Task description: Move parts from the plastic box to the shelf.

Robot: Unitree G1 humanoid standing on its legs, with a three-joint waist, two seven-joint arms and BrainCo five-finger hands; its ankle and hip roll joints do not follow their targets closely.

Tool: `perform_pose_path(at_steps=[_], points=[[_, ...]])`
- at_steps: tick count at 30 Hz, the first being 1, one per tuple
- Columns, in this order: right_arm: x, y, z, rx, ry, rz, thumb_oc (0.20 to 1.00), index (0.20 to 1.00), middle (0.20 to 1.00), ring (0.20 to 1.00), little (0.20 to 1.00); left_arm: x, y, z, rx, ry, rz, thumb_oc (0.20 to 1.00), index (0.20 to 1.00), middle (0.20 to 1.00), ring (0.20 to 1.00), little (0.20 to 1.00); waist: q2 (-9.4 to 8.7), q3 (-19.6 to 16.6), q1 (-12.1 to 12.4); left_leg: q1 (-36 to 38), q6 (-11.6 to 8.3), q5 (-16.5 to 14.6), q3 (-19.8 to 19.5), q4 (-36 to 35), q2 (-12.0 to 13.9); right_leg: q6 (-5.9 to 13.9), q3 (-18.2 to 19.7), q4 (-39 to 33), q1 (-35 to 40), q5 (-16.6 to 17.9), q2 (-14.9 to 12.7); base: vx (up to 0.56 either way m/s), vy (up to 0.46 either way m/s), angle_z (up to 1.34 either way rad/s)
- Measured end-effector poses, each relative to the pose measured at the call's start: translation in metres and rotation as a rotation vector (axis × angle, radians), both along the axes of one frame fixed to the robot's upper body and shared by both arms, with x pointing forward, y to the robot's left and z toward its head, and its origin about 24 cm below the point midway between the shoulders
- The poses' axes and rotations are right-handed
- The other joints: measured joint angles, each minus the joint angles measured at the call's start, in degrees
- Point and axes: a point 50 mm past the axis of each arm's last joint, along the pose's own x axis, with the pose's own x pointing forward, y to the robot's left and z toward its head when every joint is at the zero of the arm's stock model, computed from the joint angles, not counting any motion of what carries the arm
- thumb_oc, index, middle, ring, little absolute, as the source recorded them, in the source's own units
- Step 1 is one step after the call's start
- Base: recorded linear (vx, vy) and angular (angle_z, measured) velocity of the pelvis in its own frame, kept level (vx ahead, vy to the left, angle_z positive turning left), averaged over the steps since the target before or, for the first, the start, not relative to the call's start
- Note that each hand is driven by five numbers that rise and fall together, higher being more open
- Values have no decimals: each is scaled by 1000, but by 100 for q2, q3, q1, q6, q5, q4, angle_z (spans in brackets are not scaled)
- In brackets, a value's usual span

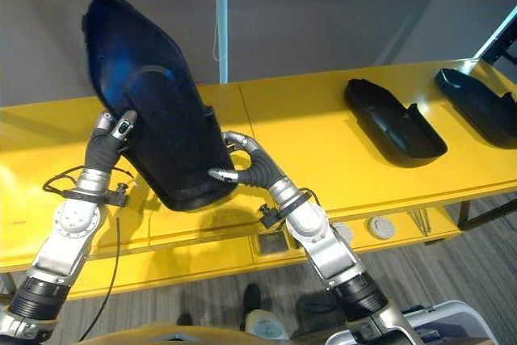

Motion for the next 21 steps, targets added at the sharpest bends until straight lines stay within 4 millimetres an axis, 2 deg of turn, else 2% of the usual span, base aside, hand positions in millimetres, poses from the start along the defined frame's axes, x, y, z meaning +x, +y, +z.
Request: perform_pose_path(at_steps=[3, 8, 13, 15, 21], points=[[-4, -8, -5, 32, 37, -10, 1000, 1000, 1000, 1000, 1000, 3, 13, -2, 83, -1, 73, 200, 200, 200, 200, 200, 38, -95, -49, 10, -1, -2, 50, -4, -2, -15, 17, 0, -2, -4, -2, 70, -13, -3], [-14, -37, -20, 120, 140, -105, 1000, 1000, 1000, 1000, 1000, 13, 55, -21, 187, 104, 295, 200, 200, 200, 200, 200, -21, -251, -221, 14, 24, -36, 91, -11, -8, -25, 72, -2, -44, -15, -4, 74, -2, -7], [-19, -45, -27, 127, 174, -137, 1000, 1000, 1000, 1000, 1000, 19, 62, -31, 188, 158, 331, 200, 200, 200, 200, 200, -102, -360, -348, -104, -12, 2, 227, -13, -17, -11, 142, -2, -216, 8, -3, 29, -2, -12], [-22, -45, -32, 132, 198, -139, 1000, 1000, 1000, 1000, 1000, 30, 67, -42, 184, 227, 356, 200, 200, 200, 200, 200, -106, -371, -478, -167, 0, -8, 244, -21, -16, -9, 151, -3, -257, 8, -2, 6, -6, -6], [-24, -45, -37, 144, 228, -128, 1000, 1000, 1000, 1000, 1000, 52, 78, -52, 75, 338, 364, 200, 200, 200, 200, 200, -133, -393, -651, -441, -25, 27, 386, -14, -23, 34, 206, -3, -625, 122, 1, -29, -2, -12]])
